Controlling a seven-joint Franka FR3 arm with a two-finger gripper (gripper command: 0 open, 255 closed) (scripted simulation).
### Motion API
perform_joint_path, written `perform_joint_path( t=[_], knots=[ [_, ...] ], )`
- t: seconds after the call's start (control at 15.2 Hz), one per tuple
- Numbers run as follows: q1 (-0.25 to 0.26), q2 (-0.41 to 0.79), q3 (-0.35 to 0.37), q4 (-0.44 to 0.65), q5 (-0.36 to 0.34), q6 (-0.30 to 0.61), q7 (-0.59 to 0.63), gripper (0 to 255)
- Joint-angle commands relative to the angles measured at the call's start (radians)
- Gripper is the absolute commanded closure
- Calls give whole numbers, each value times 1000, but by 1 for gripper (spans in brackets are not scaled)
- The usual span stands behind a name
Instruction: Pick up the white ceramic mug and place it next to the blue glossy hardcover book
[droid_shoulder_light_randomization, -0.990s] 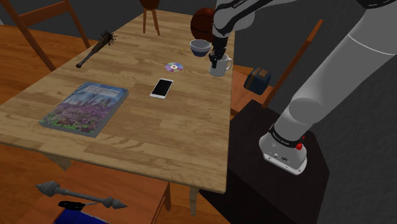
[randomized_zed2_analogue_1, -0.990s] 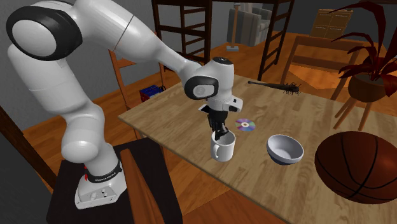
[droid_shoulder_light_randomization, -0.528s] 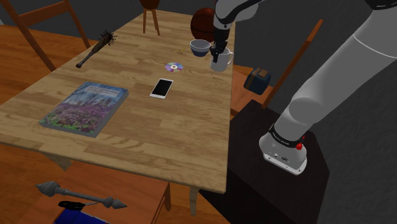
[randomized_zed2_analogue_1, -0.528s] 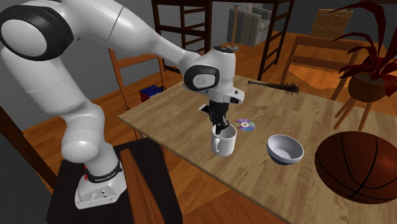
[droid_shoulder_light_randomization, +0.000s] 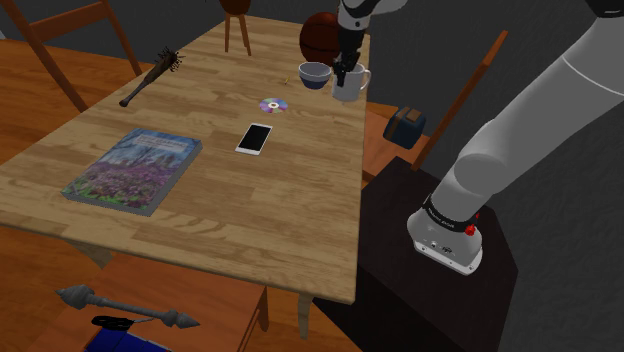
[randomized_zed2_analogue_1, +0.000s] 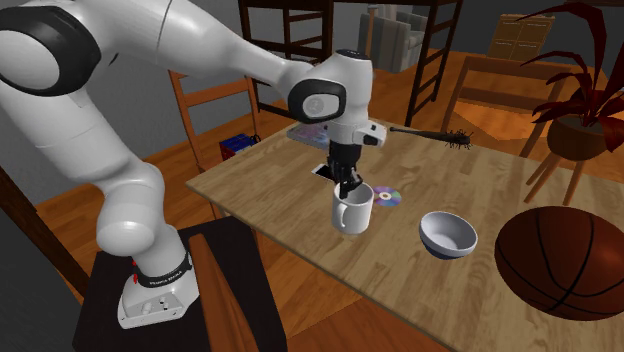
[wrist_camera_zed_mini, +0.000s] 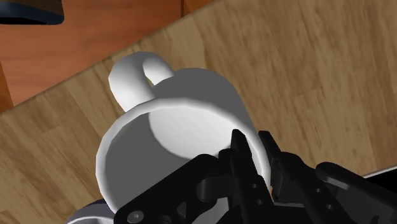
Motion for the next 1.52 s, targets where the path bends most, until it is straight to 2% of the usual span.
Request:
perform_joint_path(
  t=[0.0, 0.86, 1.45],
  knots=[
    [0, -9, 0, 20, -1, -29, -1, 255],
    [1, -44, 4, 158, -2, -201, 2, 255],
    [92, 19, 137, 222, 29, -205, 213, 255]
  ],
)
